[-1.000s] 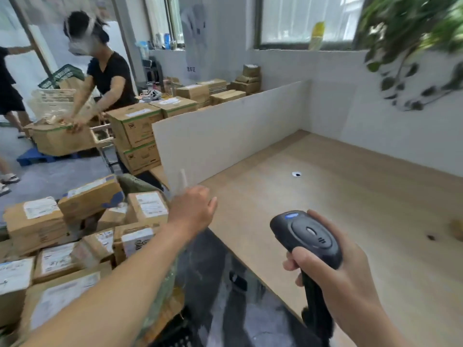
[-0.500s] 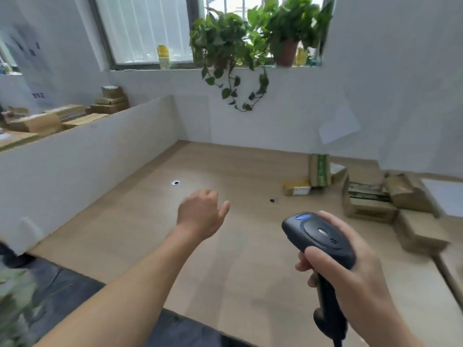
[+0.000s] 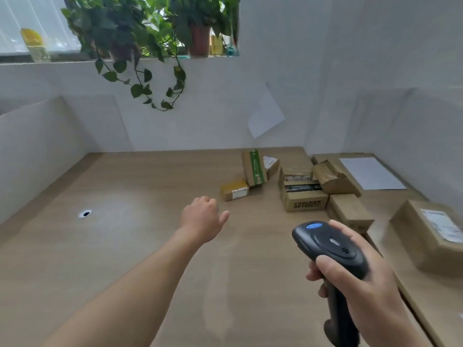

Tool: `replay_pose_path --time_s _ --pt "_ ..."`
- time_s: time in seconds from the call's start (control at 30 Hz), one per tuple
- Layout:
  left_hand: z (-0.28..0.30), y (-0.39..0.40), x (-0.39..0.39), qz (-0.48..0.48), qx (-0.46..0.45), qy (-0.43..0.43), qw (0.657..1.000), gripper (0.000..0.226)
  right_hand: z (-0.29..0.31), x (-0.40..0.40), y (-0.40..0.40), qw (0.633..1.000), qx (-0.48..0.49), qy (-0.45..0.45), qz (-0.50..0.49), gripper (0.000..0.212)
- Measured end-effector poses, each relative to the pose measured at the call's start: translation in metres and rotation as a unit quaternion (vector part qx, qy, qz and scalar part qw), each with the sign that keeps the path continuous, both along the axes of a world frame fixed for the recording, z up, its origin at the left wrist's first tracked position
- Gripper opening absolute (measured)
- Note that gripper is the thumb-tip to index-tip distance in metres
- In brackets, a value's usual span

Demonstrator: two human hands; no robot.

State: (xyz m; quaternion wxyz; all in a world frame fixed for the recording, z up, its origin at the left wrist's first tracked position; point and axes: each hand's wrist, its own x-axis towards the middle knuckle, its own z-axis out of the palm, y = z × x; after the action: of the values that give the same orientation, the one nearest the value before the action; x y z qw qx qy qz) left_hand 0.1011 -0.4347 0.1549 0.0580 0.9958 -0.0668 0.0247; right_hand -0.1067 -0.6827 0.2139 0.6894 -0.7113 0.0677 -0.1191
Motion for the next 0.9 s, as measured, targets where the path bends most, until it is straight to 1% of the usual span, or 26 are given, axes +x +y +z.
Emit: replay_pose_path --time_s 0.1,0.23,0.33,0.4,0.43,0.47,0.5,0.53,0.6,0.67,0.73,0.8,0.9 --pt "-0.017 -0.006 0.059 -0.018 0.007 0.023 1.000 0.049 -0.003 0.043 -0.002 0.999 0.015 0.014 -0.026 0.066" --pt "-0.041 -0.019 0.137 -0.045 0.008 0.055 0.997 0.048 -0.008 0.099 -0.003 0.996 0.040 0.047 -0.071 0.077" --pt "-0.065 -0.030 0.191 -0.056 0.008 0.089 0.994 0.048 -0.013 0.135 -0.003 0.991 0.063 0.085 -0.080 0.090" --pt "-0.085 -0.036 0.223 -0.059 0.010 0.110 0.992 0.049 -0.022 0.158 -0.003 0.988 0.065 0.109 -0.088 0.103" --pt "-0.095 -0.038 0.238 -0.058 0.009 0.119 0.991 0.050 -0.026 0.169 -0.003 0.987 0.059 0.120 -0.092 0.103" --pt "-0.106 -0.040 0.253 -0.056 0.006 0.130 0.990 0.050 -0.033 0.180 -0.004 0.986 0.047 0.127 -0.092 0.093" --pt "-0.118 -0.042 0.267 -0.055 0.003 0.142 0.988 0.050 -0.041 0.188 -0.007 0.987 0.034 0.128 -0.091 0.079" --pt "-0.130 -0.043 0.281 -0.055 -0.003 0.154 0.987 0.052 -0.049 0.197 -0.010 0.987 0.023 0.131 -0.086 0.071" --pt "-0.154 -0.044 0.309 -0.059 -0.014 0.173 0.983 0.064 -0.059 0.211 -0.014 0.985 -0.006 0.151 -0.081 0.069" --pt "-0.175 -0.046 0.332 -0.067 -0.006 0.185 0.980 0.075 -0.068 0.223 -0.016 0.981 -0.030 0.171 -0.086 0.069" --pt "-0.191 -0.050 0.350 -0.075 0.016 0.188 0.979 0.076 -0.075 0.231 -0.016 0.978 -0.034 0.182 -0.094 0.068" --pt "-0.205 -0.054 0.365 -0.080 0.030 0.188 0.978 0.072 -0.084 0.235 -0.019 0.976 -0.031 0.193 -0.092 0.067" --pt "-0.217 -0.058 0.384 -0.075 0.038 0.187 0.979 0.072 -0.097 0.240 -0.019 0.974 0.000 0.206 -0.097 0.073"
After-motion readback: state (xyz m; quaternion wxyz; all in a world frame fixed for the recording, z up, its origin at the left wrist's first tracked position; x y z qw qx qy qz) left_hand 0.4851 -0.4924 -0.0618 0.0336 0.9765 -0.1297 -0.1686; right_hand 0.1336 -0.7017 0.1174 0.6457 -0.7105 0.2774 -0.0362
